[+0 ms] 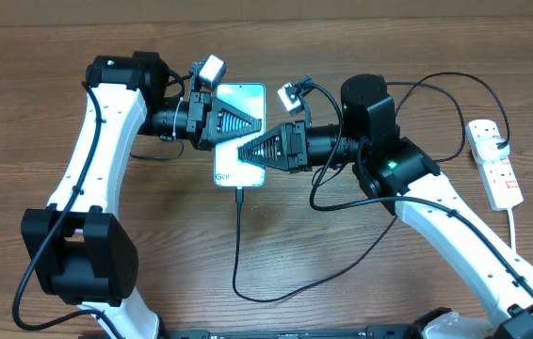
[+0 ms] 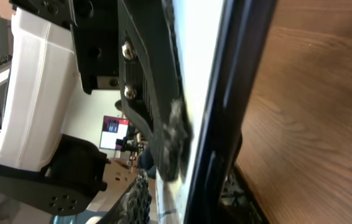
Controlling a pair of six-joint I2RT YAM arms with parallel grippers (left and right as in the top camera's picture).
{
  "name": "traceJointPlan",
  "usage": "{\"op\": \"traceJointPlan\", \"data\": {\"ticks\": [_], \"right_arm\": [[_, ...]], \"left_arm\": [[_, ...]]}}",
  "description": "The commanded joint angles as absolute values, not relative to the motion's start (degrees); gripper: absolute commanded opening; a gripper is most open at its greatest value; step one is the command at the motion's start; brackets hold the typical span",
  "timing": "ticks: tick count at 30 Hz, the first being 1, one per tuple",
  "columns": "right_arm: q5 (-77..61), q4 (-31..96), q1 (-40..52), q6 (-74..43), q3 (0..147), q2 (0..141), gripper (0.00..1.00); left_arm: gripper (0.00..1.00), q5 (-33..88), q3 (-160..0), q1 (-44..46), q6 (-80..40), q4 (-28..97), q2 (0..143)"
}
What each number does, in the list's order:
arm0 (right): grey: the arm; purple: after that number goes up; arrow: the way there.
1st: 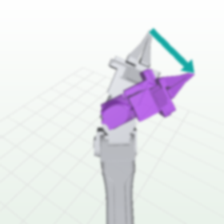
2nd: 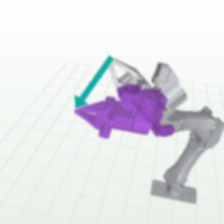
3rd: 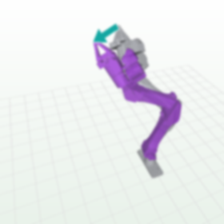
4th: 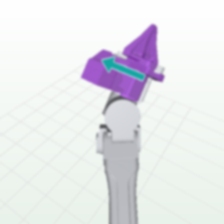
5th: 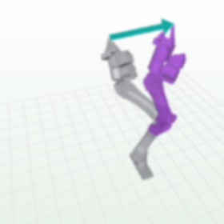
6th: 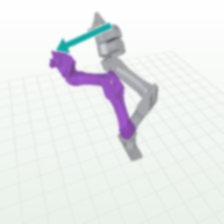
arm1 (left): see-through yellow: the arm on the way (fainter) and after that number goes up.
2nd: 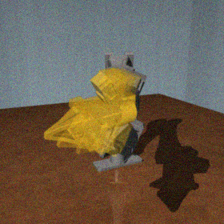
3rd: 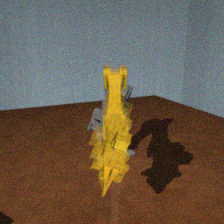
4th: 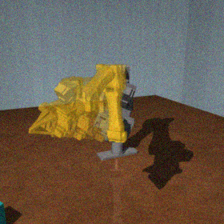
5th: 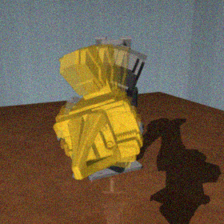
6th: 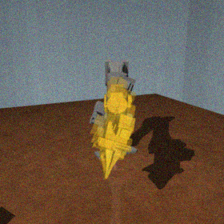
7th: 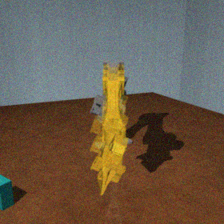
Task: Plug charger to phone and switch on socket
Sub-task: 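Lower the phone with the left gripper while pressing the plug in, then open the left gripper, lay the phone flat, and withdraw the left arm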
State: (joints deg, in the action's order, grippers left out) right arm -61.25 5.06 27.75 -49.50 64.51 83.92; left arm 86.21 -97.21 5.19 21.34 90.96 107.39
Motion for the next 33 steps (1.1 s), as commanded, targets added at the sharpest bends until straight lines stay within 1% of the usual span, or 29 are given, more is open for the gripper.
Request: {"op": "traceJointPlan", "data": {"ticks": [1, 4, 8, 10, 11, 12, 15, 17, 19, 21, 28, 31, 33], "right_arm": [[-64.16, 5.23, 27.73, -49.50, 65.87, 84.03, 0.18], [-64.12, 5.21, 27.73, -49.50, 65.87, 84.03, 0.04], [-63.96, 5.21, 27.73, -49.50, 65.87, 84.03, 0.04], [-63.94, 5.21, 27.73, -49.50, 65.87, 84.03, 0.04], [-63.90, 5.21, 27.73, -49.50, 65.87, 84.03, 0.04], [-63.72, 5.23, 27.73, -49.50, 65.87, 84.03, 0.04], [-62.61, 5.26, 27.73, -49.47, 65.87, 84.03, 0.04], [-61.65, 5.67, 27.66, -49.21, 65.87, 84.03, 0.04], [-60.07, 7.51, 27.66, -49.04, 65.87, 84.03, 0.04], [-58.78, 10.04, 27.62, -47.37, 65.87, 84.05, 0.04], [-50.35, 23.44, 27.62, -38.48, 65.73, 84.05, 0.04], [-46.81, 25.41, 27.62, -36.49, 65.04, 84.05, 0.04], [-43.90, 26.22, 27.62, -35.44, 64.23, 84.05, 0.04]], "left_arm": [[0.04, 89.23, -97.25, 5.39, 22.24, 90.56, 106.76], [0.04, 89.19, -97.25, 5.39, 22.24, 90.52, 106.76], [0.06, 88.60, -97.25, 5.39, 22.24, 90.32, 106.76], [0.12, 87.96, -97.25, 5.39, 22.24, 90.28, 106.76], [0.17, 87.72, -97.25, 5.39, 22.24, 90.15, 106.76], [0.27, 87.29, -97.25, 5.39, 22.24, 89.97, 106.76], [0.65, 85.80, -97.25, 5.39, 22.24, 89.67, 106.76], [0.80, 84.12, -97.25, 5.39, 22.22, 89.36, 106.76], [0.87, 81.95, -97.25, 5.28, 22.24, 89.06, 106.76], [0.92, 79.22, -97.25, 5.23, 22.13, 88.55, 106.76], [0.95, 68.42, -97.25, 5.17, 14.46, 83.85, 106.76], [0.98, 63.46, -97.25, 5.17, 11.05, 81.17, 106.76], [1.00, 57.45, -97.25, 5.17, 7.11, 78.67, 106.76]]}}
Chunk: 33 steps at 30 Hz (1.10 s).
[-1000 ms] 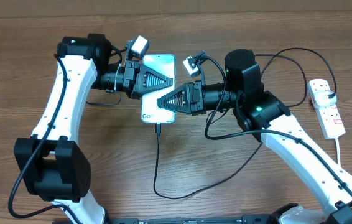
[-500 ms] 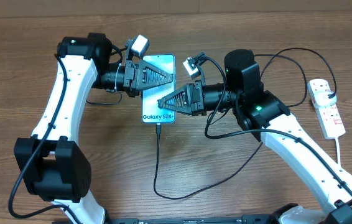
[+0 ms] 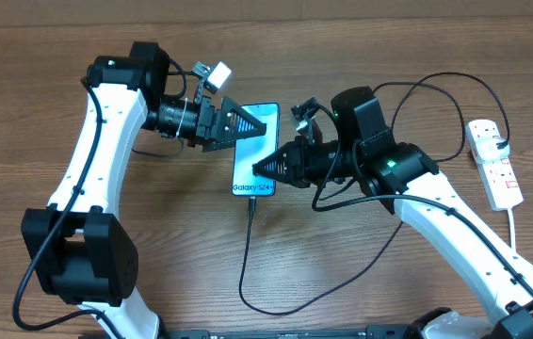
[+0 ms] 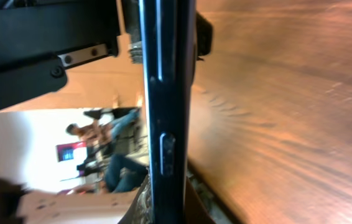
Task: Plug charger to phone and switch on socket
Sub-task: 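Open the left gripper, lay the phone flat, and withdraw the left arm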
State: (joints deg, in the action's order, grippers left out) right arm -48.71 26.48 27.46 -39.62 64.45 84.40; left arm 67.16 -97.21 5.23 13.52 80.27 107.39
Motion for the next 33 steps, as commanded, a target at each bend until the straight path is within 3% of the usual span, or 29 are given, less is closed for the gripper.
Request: {"op": "traceJointPlan", "data": {"ticks": [1, 7, 14, 33], "right_arm": [[-42.48, 26.81, 27.62, -35.05, 63.99, 84.18, 0.04], [-35.66, 31.48, 27.62, -32.36, 63.72, 86.65, 0.04], [-34.00, 31.62, 27.62, -29.54, 63.57, 91.20, 0.04], [-33.06, 29.21, 27.68, -25.21, 63.57, 105.60, 0.04]], "left_arm": [[1.00, 54.61, -97.25, 5.17, 5.34, 77.71, 106.76], [1.00, 35.09, -97.25, 5.17, -3.97, 74.24, 106.76], [1.00, 19.68, -97.25, 5.17, -4.54, 74.04, 106.76], [1.00, 15.94, -97.25, 5.17, -4.51, 74.06, 106.76]]}}
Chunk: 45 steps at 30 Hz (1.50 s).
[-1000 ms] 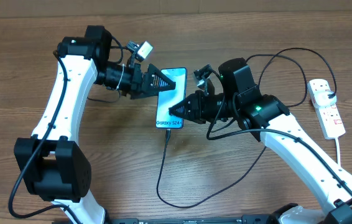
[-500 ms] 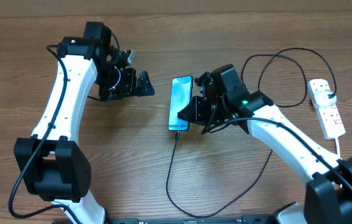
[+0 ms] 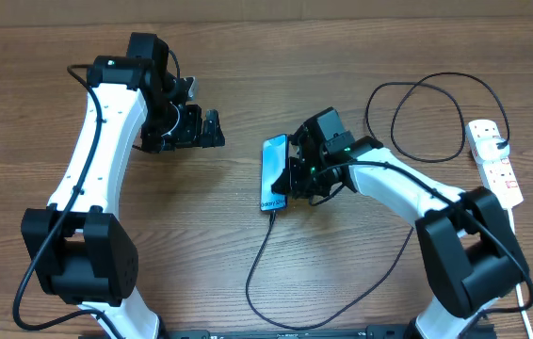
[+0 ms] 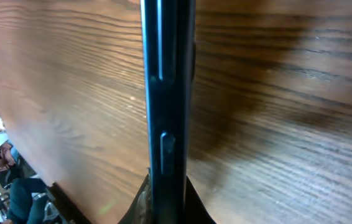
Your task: Plug charger to phone and switch on socket
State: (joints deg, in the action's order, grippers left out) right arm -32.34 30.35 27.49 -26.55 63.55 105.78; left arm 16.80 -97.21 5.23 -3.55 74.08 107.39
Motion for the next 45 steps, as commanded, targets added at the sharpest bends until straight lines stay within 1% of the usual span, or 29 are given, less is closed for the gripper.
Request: {"op": "traceJointPlan", "data": {"ticks": [1, 11, 18, 27, 45], "right_arm": [[-33.06, 28.91, 27.68, -25.21, 63.57, 105.71, 0.04], [-33.04, 26.61, 28.05, -26.22, 62.74, 105.80, 0.04], [-33.04, 20.64, 29.56, -27.16, 59.07, 105.80, 0.04], [-28.45, 20.56, 29.67, -27.18, 57.65, 105.80, 0.04], [-26.09, 17.87, 30.02, -28.45, 55.44, 105.80, 0.04]], "left_arm": [[1.00, 15.94, -97.25, 5.17, -4.49, 74.06, 106.76], [1.00, 15.94, -97.25, 5.17, -4.51, 74.06, 106.76], [1.00, 15.94, -97.25, 5.17, -4.51, 74.06, 106.76], [1.00, 15.94, -97.25, 5.17, -4.51, 74.06, 106.76], [1.00, 15.92, -97.25, 5.17, -4.51, 74.06, 106.76]]}}
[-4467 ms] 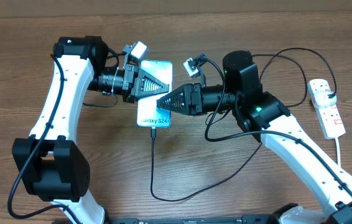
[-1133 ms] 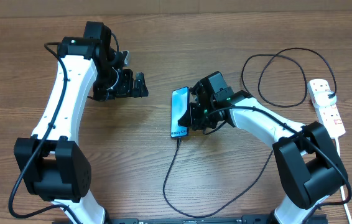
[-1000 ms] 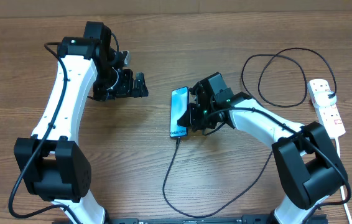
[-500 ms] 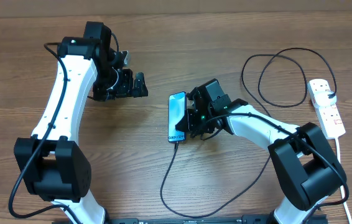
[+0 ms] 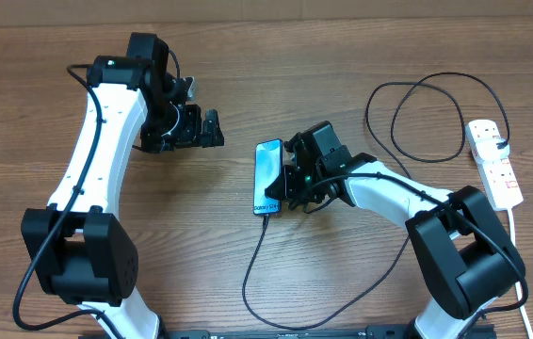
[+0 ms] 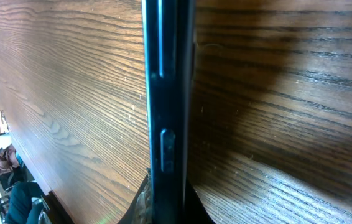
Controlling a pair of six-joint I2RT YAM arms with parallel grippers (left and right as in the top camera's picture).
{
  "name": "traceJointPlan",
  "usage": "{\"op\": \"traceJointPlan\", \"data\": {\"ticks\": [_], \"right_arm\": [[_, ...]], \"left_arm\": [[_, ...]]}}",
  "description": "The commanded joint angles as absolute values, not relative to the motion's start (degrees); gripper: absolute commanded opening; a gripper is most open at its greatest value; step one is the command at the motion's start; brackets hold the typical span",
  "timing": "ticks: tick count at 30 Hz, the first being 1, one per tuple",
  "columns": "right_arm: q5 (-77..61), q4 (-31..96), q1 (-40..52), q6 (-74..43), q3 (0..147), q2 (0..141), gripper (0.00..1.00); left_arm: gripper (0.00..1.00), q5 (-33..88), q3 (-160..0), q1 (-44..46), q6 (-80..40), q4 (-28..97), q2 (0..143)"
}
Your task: Plug charger to phone and switch on socket
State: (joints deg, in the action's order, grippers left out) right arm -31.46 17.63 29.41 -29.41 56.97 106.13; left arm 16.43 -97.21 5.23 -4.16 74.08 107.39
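The dark phone [image 5: 266, 177] with a lit screen stands tilted on its long edge at mid table. My right gripper [image 5: 289, 179] is shut on it from the right. In the right wrist view the phone [image 6: 166, 93] shows edge-on, its side buttons facing the camera, clamped between my fingers [image 6: 143, 202] low over the wood. The black charger cable [image 5: 257, 254] is plugged into the phone's near end. The white socket strip [image 5: 494, 162] lies at the far right edge. My left gripper [image 5: 214, 129] hangs open and empty to the phone's upper left.
The black cable runs from the phone toward the front edge, back under my right arm, and loops [image 5: 417, 104] at the back right before reaching the strip. A white lead [image 5: 516, 235] trails from the strip along the right edge.
My right gripper has carried the phone a little to the left, and more of its screen now faces up. The left arm has not moved.
First both grippers held the phone, cable plugged in, at the back middle of the table. Then they held it turned and tilted. After that the left gripper had let go and drawn back left, while the right held the phone on edge, now slightly further left.
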Motion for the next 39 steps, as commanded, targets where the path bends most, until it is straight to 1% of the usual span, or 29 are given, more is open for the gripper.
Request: {"op": "traceJointPlan", "data": {"ticks": [1, 9, 16, 17, 20, 26, 27, 29, 33, 35, 36, 39], "right_arm": [[-26.11, 17.87, 30.13, -28.47, 55.44, 105.80, 0.04], [-22.68, 17.76, 31.97, -28.51, 55.44, 105.80, 0.04], [-22.28, 17.58, 32.25, -28.47, 55.44, 105.80, 0.05], [-22.28, 17.58, 32.25, -28.47, 55.44, 105.80, 0.06], [-22.28, 17.61, 32.25, -28.47, 55.44, 105.80, 0.12], [-22.28, 17.65, 32.25, -28.47, 55.44, 105.80, 0.15], [-22.28, 17.65, 32.25, -28.47, 55.44, 105.80, 0.16], [-22.28, 17.65, 32.25, -28.47, 55.44, 105.80, 0.25], [-21.89, 17.63, 32.25, -28.47, 55.44, 105.80, 0.34], [-21.63, 17.63, 32.25, -28.45, 55.44, 105.80, 0.41], [-21.41, 17.63, 32.25, -28.45, 55.44, 105.80, 0.43], [-20.58, 17.65, 32.25, -28.47, 55.44, 105.80, 0.45]], "left_arm": [[1.00, 15.94, -97.25, 5.17, -4.51, 74.06, 106.76], [1.00, 15.94, -97.25, 5.17, -4.51, 74.06, 106.76], [1.00, 15.94, -97.25, 5.17, -4.51, 74.06, 106.76], [1.00, 15.94, -97.25, 5.17, -4.51, 74.04, 106.76], [1.00, 15.94, -97.25, 5.17, -4.51, 74.06, 106.76], [1.00, 15.94, -97.25, 5.17, -4.49, 74.06, 106.76], [1.00, 15.94, -97.25, 5.17, -4.51, 74.06, 106.76], [1.00, 15.94, -97.25, 5.17, -4.51, 74.06, 106.76], [1.00, 15.94, -97.25, 5.17, -4.51, 74.04, 106.76], [1.00, 15.94, -97.25, 5.17, -4.51, 74.06, 106.76], [1.00, 15.94, -97.25, 5.17, -4.51, 74.06, 106.76], [1.00, 15.94, -97.25, 5.17, -4.51, 74.06, 106.76]]}}
